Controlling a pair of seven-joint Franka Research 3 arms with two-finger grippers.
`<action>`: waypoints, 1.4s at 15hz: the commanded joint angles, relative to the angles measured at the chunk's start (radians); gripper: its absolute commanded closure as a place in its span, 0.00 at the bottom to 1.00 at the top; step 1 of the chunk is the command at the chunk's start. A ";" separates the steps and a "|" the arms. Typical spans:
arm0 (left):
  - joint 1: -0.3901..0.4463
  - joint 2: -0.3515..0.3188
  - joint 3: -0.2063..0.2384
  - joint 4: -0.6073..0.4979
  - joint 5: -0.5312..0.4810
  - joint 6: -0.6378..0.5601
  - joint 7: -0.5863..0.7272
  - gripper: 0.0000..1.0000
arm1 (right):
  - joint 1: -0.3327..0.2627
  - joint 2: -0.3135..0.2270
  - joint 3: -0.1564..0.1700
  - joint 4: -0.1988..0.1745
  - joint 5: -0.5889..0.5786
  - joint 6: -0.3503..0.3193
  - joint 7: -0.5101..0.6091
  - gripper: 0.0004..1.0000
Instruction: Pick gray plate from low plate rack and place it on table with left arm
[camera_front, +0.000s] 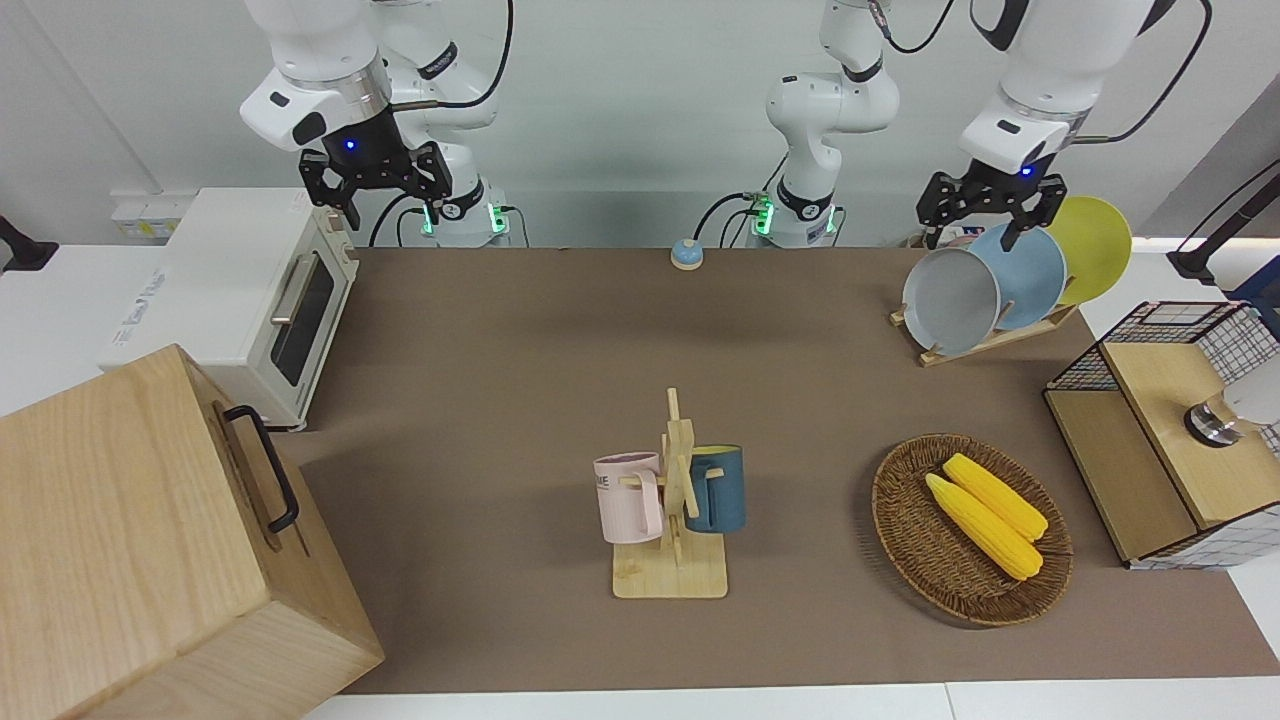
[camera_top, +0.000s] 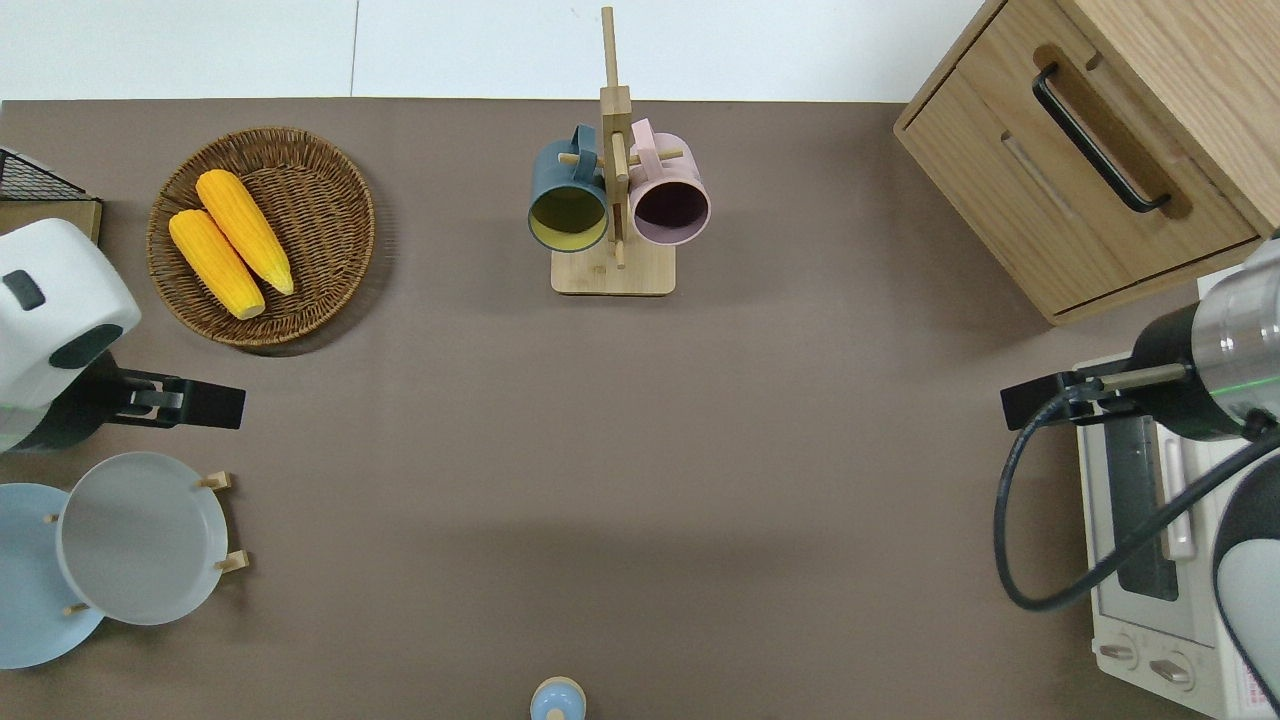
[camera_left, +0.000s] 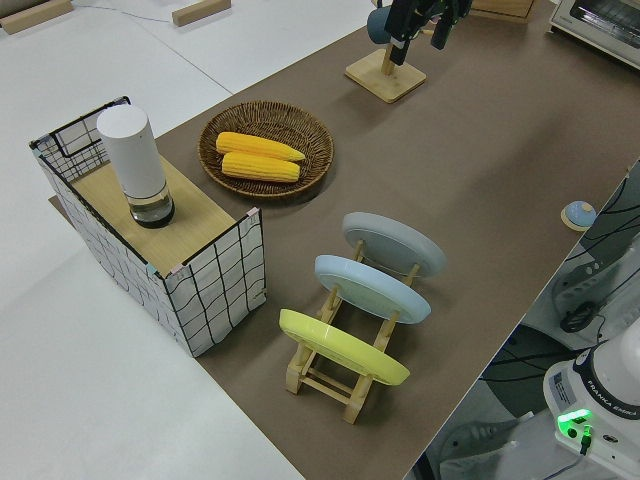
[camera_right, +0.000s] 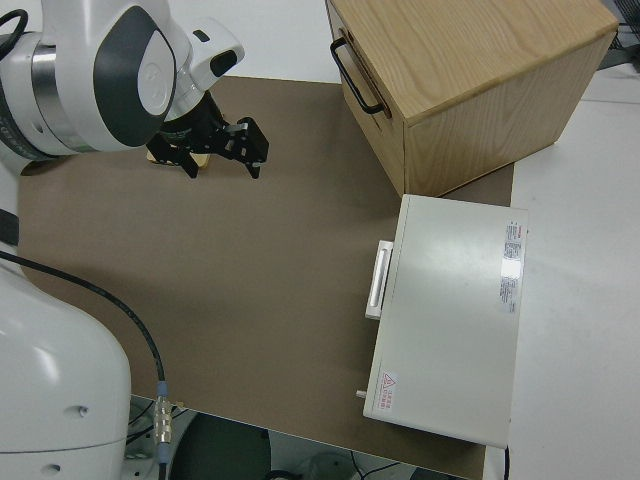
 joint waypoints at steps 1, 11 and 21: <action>0.001 -0.012 0.072 -0.020 0.020 0.009 0.043 0.01 | -0.010 -0.002 0.006 0.006 0.010 -0.013 -0.001 0.01; 0.002 -0.018 0.173 -0.062 0.020 0.012 0.123 0.01 | -0.010 -0.002 0.006 0.006 0.010 -0.013 -0.001 0.01; -0.003 -0.046 0.176 -0.210 0.092 0.129 0.120 0.01 | -0.010 -0.002 0.006 0.006 0.010 -0.013 -0.001 0.01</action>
